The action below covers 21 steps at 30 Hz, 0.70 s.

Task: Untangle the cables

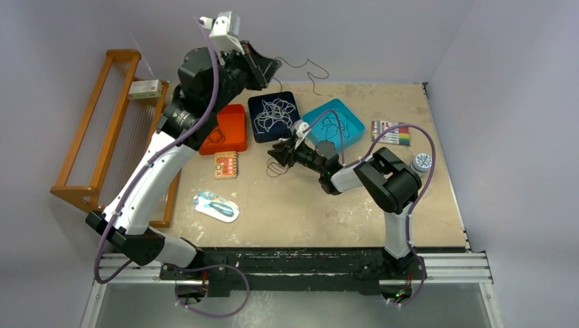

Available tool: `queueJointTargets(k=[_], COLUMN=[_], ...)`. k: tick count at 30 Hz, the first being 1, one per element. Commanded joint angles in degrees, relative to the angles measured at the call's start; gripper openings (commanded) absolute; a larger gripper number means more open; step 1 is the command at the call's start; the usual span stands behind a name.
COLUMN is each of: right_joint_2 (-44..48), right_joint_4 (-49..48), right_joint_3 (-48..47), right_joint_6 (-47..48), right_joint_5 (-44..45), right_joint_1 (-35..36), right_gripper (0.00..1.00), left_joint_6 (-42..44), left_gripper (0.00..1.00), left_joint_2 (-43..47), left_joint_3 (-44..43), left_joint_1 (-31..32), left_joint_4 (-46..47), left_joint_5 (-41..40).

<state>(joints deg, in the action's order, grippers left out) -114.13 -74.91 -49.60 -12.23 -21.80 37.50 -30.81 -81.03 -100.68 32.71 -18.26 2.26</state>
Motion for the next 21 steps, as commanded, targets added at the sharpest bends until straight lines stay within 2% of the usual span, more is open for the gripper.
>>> queueJointTargets(k=[1,10,21], right_joint_2=[0.5,-0.78,-1.2], right_joint_4=[-2.44,-6.92,-9.61], right_joint_3=[2.48,10.12,14.18], right_joint_6=[-0.56,-2.91,-6.26], right_joint_5=[-0.35,-0.65,2.23], right_joint_1=[0.42,0.53,0.54], right_gripper=[0.35,0.29,0.25], left_joint_6=[2.93,6.38,11.01], left_gripper=[0.0,0.0,0.0], left_joint_2=[-1.66,-4.63,-5.49], left_joint_3=[-9.35,-23.75,-30.98], left_joint_1=[0.07,0.07,0.07], left_joint_4=[-2.2,-5.82,-1.78], left_joint_5=[-2.84,-8.8,-16.27])
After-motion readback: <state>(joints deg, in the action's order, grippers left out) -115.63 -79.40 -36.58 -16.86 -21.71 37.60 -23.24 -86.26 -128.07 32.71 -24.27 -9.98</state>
